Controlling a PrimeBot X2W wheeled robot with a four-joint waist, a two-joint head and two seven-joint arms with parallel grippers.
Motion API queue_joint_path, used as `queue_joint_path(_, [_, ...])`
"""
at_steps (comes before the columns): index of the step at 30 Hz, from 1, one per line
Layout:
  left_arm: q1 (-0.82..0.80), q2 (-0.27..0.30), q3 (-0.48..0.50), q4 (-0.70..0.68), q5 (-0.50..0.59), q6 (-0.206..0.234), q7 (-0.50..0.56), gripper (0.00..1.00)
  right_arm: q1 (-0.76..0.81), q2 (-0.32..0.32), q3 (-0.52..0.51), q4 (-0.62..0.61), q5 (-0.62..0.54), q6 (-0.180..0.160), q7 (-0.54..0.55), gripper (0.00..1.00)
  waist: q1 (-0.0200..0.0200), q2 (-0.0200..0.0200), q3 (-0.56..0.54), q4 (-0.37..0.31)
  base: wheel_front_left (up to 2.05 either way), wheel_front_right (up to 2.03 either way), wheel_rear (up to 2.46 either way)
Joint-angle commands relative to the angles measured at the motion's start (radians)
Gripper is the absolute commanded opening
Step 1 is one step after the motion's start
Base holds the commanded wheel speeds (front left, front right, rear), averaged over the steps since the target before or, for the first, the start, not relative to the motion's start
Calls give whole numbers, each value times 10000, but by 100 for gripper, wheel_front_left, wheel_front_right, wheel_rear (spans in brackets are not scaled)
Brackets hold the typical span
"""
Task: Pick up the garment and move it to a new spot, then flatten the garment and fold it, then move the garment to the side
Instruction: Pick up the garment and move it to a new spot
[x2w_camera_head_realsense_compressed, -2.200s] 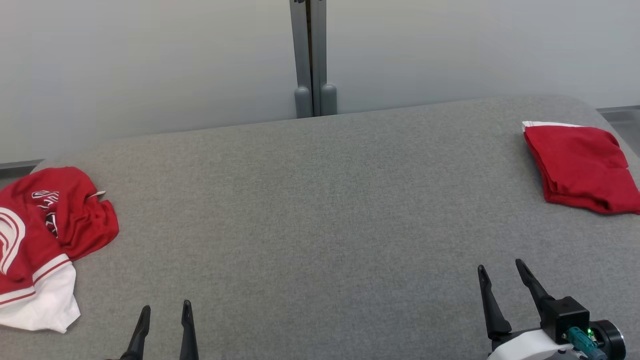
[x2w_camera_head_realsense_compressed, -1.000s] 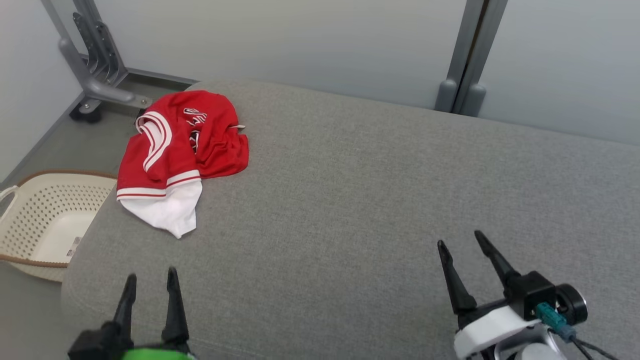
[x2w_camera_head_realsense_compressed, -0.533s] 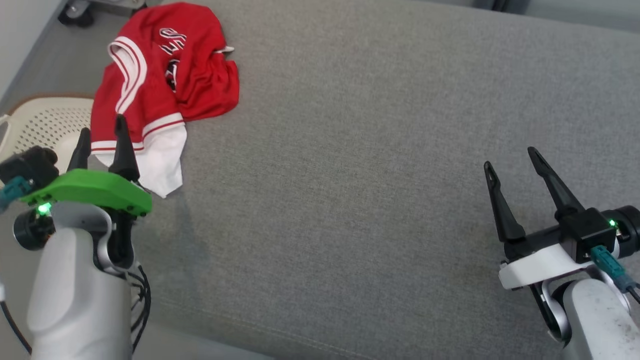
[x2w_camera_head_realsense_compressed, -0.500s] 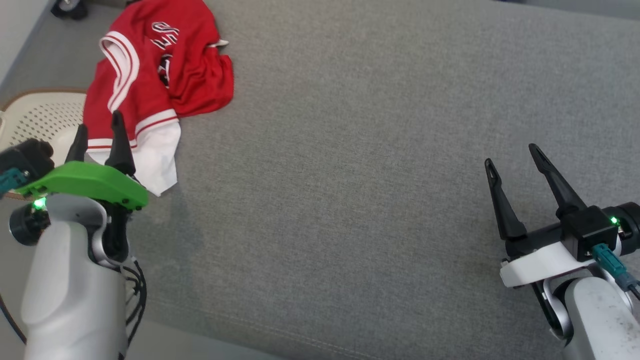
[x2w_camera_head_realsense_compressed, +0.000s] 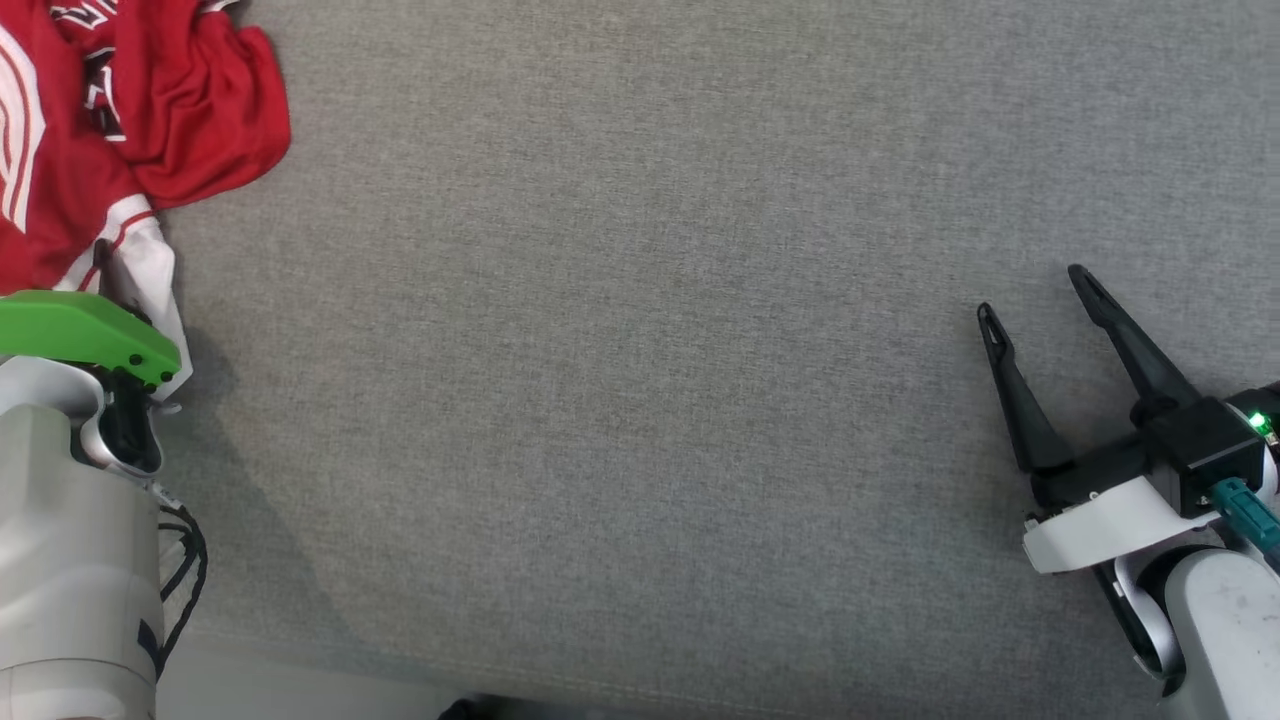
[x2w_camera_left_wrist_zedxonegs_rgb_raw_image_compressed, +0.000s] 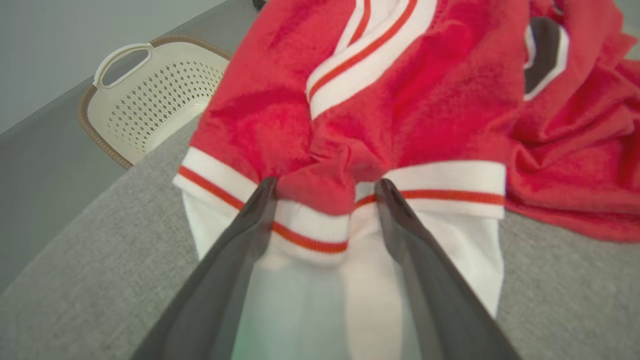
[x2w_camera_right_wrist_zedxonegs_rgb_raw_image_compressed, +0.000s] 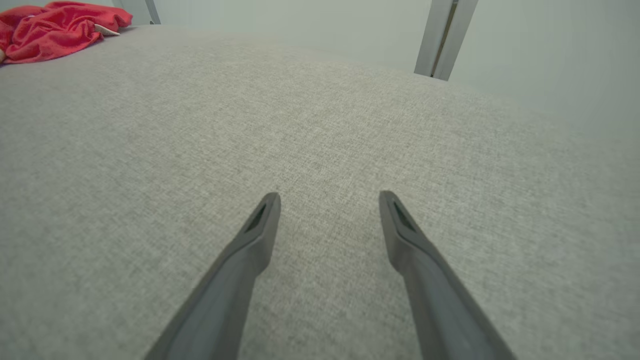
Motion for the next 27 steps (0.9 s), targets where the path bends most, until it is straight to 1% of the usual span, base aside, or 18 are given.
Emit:
queue_joint_path(1, [-144,150,-98,195,183,-98,-253,0,158,42,-62,-65,34,-18,35,100,-2,0,-121,-178,0,0,0])
queue_joint_path(3, [-276,352,-214,309,351,-161,-696,0,285,155,-104,5,43,-18,21,100,-2,0,-377,-162,0,0,0])
queue_joint_path(7, [-481,761,-492,315,642,-368,-1153,0,411,487,56,329,105,-18,-174,100,-2,0,-1054,-213,0,0,0])
queue_joint_path(11, [-775,1165,-802,-116,908,-623,-1286,0,360,947,281,819,149,-18,-424,100,-2,0,-1804,-344,0,0,0])
queue_joint_path(14, [-956,1382,-1155,-651,1076,-826,-1046,0,267,1271,377,1233,187,-18,-629,100,-2,0,-2355,-493,0,0,0])
queue_joint_path(17, [-1008,1581,-1480,-1403,1128,-989,-564,0,220,1608,470,1624,223,-18,-793,100,-2,0,-2873,-713,0,0,0])
queue_joint_path(20, [-736,1707,-1845,-2523,919,-1095,243,0,234,1871,480,2010,276,-18,-936,100,-2,0,-3410,-993,0,0,0])
queue_joint_path(22, [-469,1799,-2131,-3433,647,-1119,974,0,271,2036,460,2191,311,-18,-997,100,-2,0,-3690,-1199,0,0,0])
queue_joint_path(24, [-122,1871,-2650,-4678,189,-1130,1841,0,317,2160,453,2351,352,-18,-1030,100,-2,0,-3944,-1426,0,0,0])
queue_joint_path(27, [520,2310,-3141,-6834,-688,-1131,3221,0,384,2306,410,2499,411,-18,-1056,100,-2,0,-4197,-1804,0,0,0])
